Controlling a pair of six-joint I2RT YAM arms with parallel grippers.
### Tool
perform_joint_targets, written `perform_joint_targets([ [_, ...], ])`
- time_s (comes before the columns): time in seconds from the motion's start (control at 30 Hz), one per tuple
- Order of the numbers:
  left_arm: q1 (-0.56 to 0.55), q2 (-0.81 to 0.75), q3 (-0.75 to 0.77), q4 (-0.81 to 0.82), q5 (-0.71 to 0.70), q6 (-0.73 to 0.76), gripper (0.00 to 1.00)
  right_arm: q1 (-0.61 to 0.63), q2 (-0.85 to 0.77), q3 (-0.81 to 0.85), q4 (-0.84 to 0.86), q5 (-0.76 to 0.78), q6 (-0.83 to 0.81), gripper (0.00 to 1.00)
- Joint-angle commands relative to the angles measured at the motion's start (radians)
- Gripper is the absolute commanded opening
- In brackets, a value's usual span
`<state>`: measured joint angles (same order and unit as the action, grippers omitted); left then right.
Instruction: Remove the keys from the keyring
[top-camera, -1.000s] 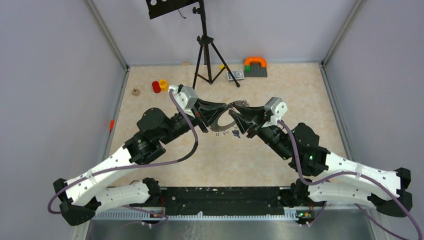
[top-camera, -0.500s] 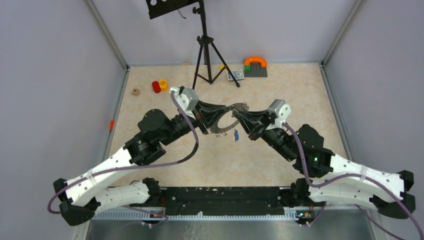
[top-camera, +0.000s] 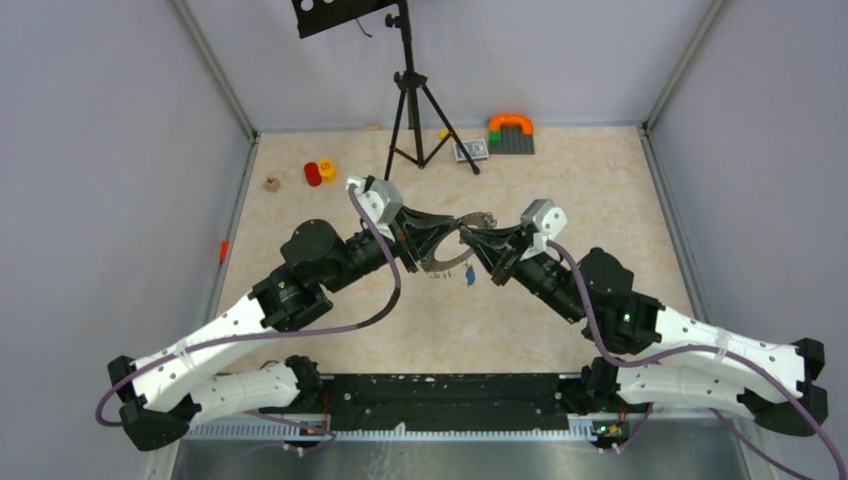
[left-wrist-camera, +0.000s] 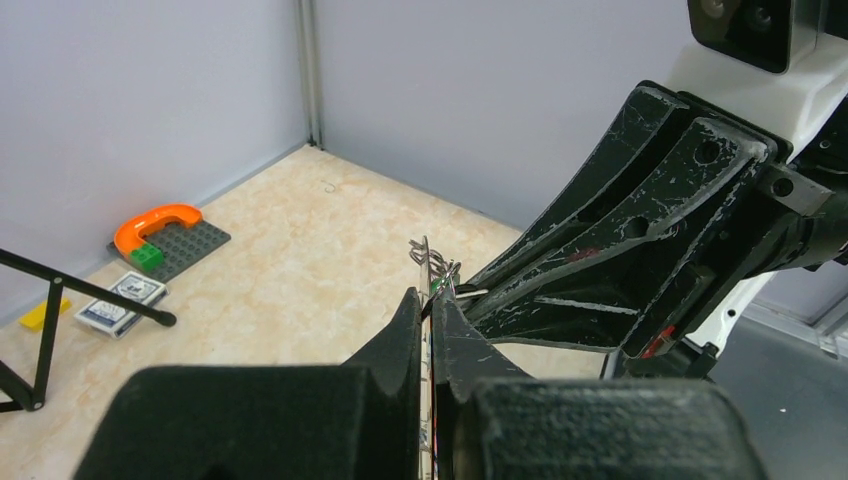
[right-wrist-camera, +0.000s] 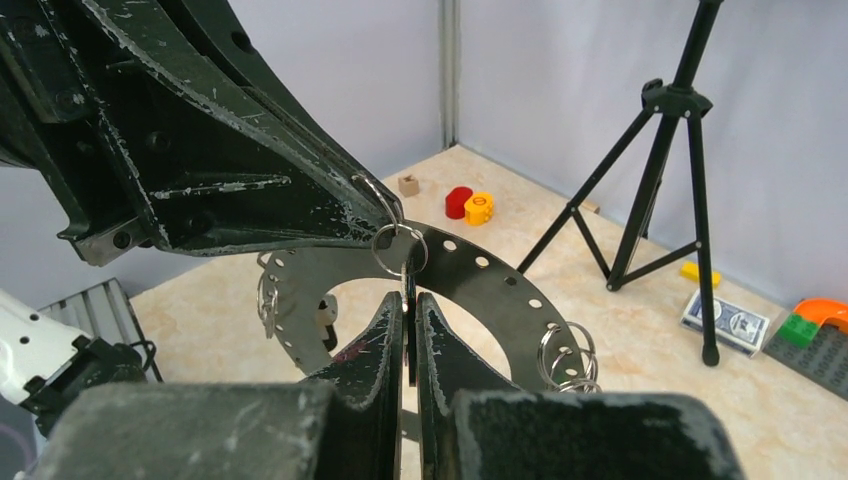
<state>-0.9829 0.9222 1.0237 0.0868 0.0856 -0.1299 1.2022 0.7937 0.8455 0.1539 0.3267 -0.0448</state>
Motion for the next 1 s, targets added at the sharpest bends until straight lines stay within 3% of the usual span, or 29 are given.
perform_joint_targets([
  [0.0,0.005,-0.037,0.016,0.114,-0.003,-0.014,0.00,0.007,0.039,0.032,-0.063,0.038,0.037,0.00],
  [0.33,0.005,-0.040,0.013,0.117,0.013,-0.015,0.00,0.007,0.075,0.080,-0.149,0.052,0.038,0.00],
  [0.5,0.005,-0.042,0.007,0.114,0.008,-0.013,0.00,0.008,-0.002,0.102,-0.191,0.012,0.009,0.26],
  [0.63,0.004,-0.041,0.006,0.114,0.006,-0.011,0.00,0.008,-0.068,0.128,-0.215,-0.049,-0.023,0.39],
  [0.8,0.004,-0.036,0.005,0.111,0.026,-0.010,0.00,0.007,-0.108,0.168,-0.221,-0.117,-0.077,0.40],
  [0.97,0.005,-0.029,0.013,0.091,0.121,0.000,0.00,0.008,-0.092,0.247,-0.280,-0.313,-0.178,0.38],
])
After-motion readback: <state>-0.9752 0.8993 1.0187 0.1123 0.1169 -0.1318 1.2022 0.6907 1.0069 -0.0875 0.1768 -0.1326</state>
